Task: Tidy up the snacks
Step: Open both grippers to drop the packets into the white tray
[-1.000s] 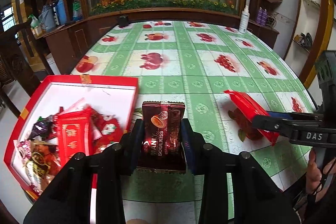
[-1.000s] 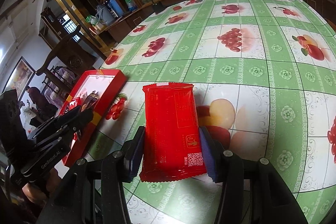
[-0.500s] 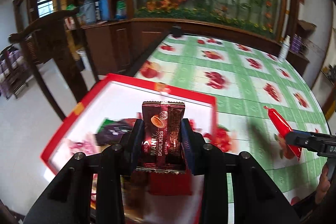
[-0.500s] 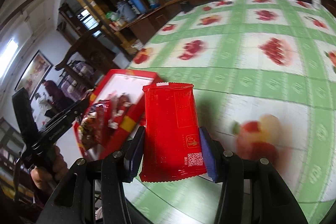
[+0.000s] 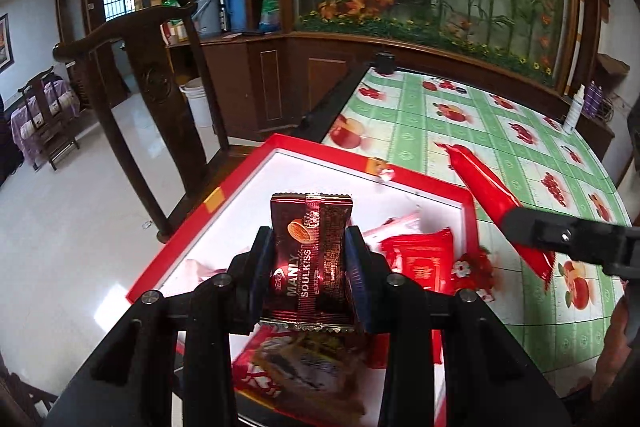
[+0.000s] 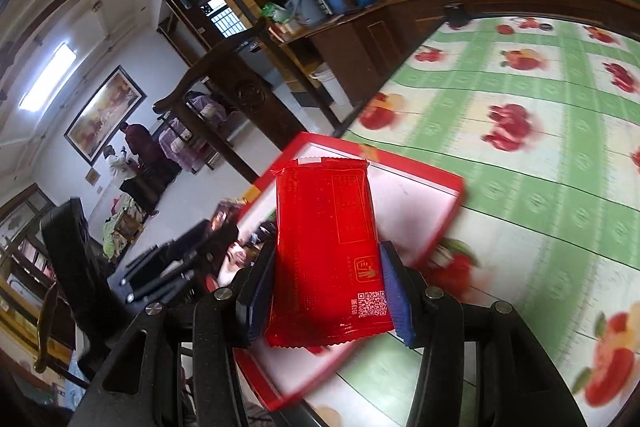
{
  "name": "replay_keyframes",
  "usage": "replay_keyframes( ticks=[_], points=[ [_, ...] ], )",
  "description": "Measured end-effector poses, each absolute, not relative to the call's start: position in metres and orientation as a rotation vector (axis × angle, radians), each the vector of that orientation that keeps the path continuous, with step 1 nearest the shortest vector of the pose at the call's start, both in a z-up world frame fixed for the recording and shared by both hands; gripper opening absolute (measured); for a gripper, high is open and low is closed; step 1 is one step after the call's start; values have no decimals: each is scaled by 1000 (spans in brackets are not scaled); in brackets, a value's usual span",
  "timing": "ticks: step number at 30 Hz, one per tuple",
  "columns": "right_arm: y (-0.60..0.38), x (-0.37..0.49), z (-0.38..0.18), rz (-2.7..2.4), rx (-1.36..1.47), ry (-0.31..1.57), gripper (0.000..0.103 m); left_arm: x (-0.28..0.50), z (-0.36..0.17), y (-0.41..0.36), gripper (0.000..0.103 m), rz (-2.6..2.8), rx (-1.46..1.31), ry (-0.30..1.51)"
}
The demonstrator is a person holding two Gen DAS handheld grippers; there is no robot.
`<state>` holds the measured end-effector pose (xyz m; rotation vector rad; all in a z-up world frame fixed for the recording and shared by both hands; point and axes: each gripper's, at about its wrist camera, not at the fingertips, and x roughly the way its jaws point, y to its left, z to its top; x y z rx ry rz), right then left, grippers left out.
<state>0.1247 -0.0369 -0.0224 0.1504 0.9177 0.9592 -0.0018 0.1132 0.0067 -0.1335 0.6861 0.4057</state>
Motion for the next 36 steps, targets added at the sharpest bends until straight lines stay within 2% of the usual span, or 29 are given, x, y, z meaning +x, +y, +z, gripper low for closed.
replay_keyframes(
  ticks=[10,13,15,17,18,20,29,32,36],
  points=[
    [19,131,-25,944,104,873,51,-4,3,119,34,363,-142,705],
    [27,130,-27,889,67,817,54,-1,2,116,37,357,-137,712],
    [26,132,-29,888,58,801,55,1,0,116,47,354,-140,723],
    [16,136,-32,906,100,814,59,2,-2,116,74,369,-133,733],
    [10,137,-33,898,115,814,60,2,-3,116,77,377,-129,732],
    [-3,139,-33,886,134,809,66,2,-3,115,78,393,-119,729],
    [-83,132,-46,800,154,781,77,5,4,92,79,472,-56,725],
    [-106,122,-47,763,135,757,79,6,10,80,85,528,-8,699],
    [-135,101,-41,712,106,669,82,4,19,64,85,535,19,663]
  ],
)
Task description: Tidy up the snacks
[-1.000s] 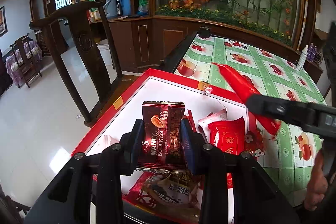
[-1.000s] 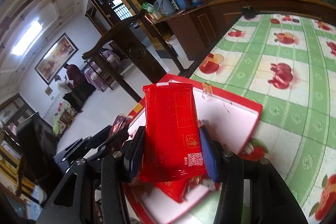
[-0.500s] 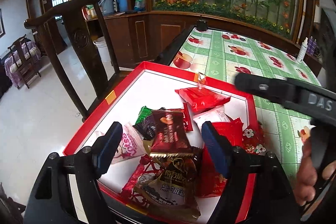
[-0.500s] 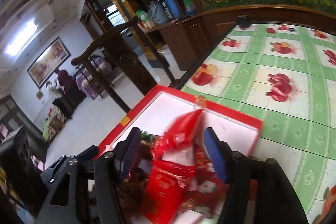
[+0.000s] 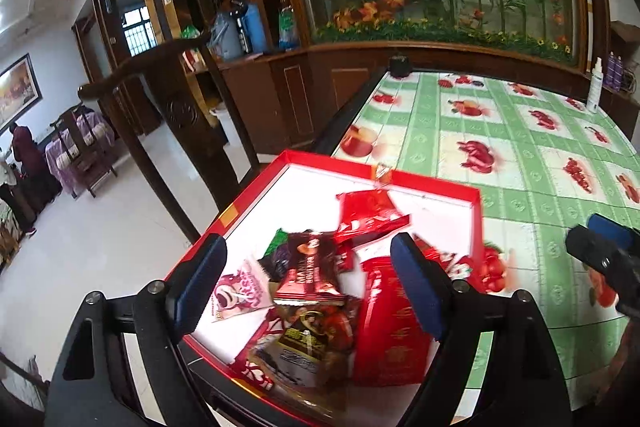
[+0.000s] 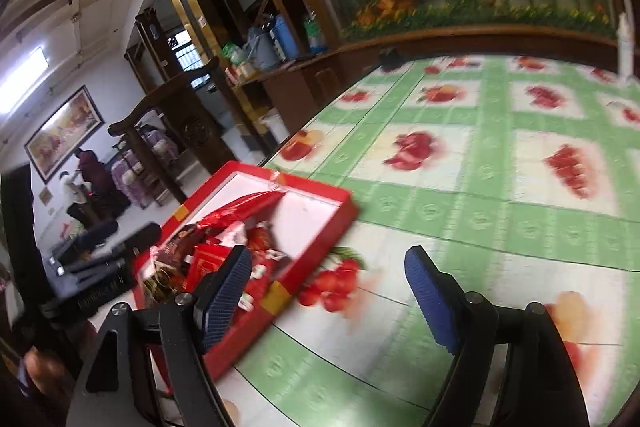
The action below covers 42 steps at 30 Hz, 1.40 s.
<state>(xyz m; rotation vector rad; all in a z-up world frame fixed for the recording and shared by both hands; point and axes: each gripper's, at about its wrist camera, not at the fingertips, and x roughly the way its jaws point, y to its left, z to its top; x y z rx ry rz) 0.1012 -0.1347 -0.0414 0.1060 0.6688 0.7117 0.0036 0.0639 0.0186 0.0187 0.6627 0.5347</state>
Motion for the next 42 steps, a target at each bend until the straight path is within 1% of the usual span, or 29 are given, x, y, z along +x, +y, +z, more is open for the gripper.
replay_keyframes(
  ticks=[6,13,15,28,42],
  points=[
    [-158,65,-25,702,59,525,87,0,27,51,85,537,13,654],
    [-164,36,-18,734,39,435,92,-7,34,41,85,541,-1,639],
    [-162,33,-18,739,35,431,94,-7,34,40,85,548,2,636],
    [-142,24,-32,800,6,458,94,-7,28,49,85,542,-28,639],
    [-125,27,-35,812,-17,475,94,-11,22,67,85,504,-59,618]
  ],
)
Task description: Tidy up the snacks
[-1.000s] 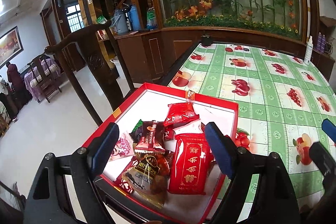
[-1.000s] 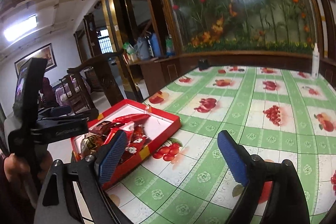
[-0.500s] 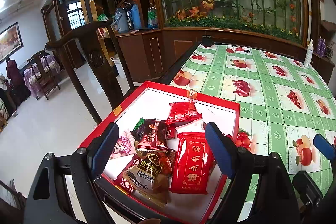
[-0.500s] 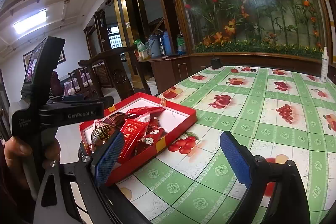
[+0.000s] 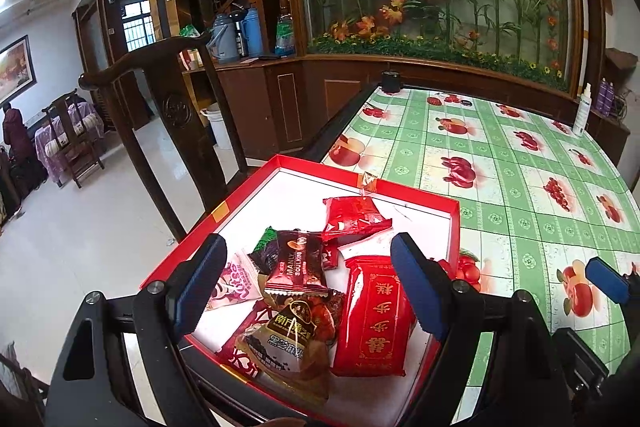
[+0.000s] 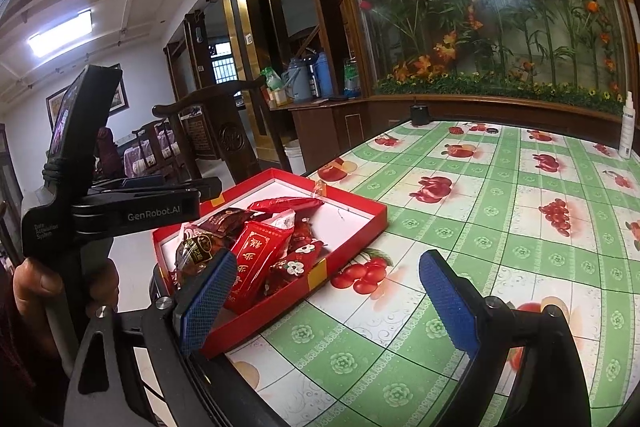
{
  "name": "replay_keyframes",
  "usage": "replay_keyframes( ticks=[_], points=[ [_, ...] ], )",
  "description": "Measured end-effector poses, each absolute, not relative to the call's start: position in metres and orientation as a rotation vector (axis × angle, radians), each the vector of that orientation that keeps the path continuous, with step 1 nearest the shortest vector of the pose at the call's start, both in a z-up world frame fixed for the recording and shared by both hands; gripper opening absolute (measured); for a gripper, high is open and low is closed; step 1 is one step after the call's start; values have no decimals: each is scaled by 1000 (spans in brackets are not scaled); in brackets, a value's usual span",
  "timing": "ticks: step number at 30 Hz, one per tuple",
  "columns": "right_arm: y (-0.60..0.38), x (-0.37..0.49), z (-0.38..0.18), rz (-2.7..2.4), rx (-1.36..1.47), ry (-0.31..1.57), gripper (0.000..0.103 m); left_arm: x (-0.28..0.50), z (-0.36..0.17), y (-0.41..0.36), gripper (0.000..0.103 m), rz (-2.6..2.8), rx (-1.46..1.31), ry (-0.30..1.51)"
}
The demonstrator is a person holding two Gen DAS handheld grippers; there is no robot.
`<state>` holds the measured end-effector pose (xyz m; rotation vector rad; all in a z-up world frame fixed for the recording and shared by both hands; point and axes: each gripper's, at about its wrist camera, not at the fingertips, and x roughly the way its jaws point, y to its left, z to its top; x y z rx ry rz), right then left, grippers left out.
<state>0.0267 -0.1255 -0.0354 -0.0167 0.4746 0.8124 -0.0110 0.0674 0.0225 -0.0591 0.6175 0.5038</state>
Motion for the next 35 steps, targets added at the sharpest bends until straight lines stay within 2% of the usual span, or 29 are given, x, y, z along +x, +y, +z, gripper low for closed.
replay_keyframes(
  ticks=[35],
  points=[
    [-42,24,-36,863,-167,502,94,-32,-1,121,85,582,-121,639]
  ],
)
